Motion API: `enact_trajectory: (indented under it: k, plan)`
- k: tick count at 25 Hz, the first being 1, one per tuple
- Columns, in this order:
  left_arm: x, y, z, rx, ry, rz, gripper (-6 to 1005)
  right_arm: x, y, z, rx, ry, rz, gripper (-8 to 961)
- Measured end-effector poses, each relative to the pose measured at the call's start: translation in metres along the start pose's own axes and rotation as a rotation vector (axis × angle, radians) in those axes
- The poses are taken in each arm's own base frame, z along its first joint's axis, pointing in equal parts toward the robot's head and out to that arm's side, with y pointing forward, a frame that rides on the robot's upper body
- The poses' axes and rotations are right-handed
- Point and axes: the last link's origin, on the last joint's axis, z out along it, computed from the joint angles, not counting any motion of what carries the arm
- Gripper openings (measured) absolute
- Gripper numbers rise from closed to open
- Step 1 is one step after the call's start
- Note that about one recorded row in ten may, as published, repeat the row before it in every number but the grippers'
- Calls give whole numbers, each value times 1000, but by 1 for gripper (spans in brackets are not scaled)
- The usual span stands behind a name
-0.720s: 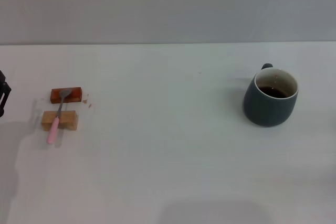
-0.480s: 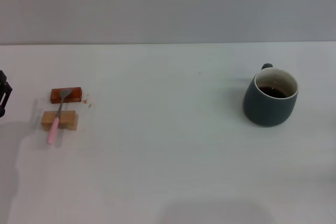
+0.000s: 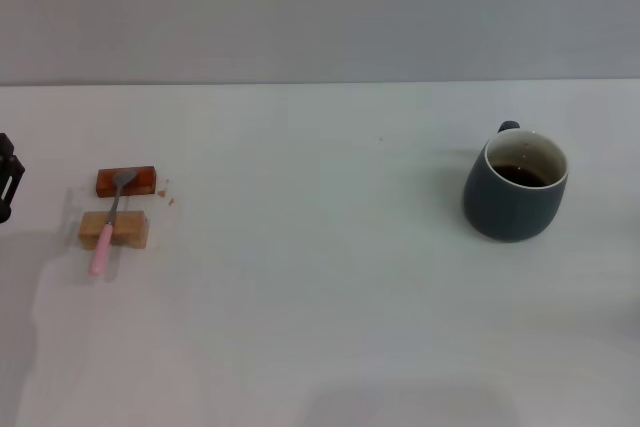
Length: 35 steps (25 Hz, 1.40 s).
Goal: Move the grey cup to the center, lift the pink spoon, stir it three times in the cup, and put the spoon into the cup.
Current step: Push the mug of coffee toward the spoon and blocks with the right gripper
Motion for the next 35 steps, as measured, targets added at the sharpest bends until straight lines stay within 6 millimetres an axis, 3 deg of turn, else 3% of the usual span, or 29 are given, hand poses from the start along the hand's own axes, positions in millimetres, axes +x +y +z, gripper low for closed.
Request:
enact_trajectory:
  k: [6,14,35]
  plan:
    - [1,1,3,-3,6,-1,847,3,14,10,-46,48,-14,-1]
    - [3,3,7,-7,14,-3,847,9,59,13,-216,107,-49,0]
    - [6,5,11,-13,26,-6,848,16,95,7,-366,163,-81,0]
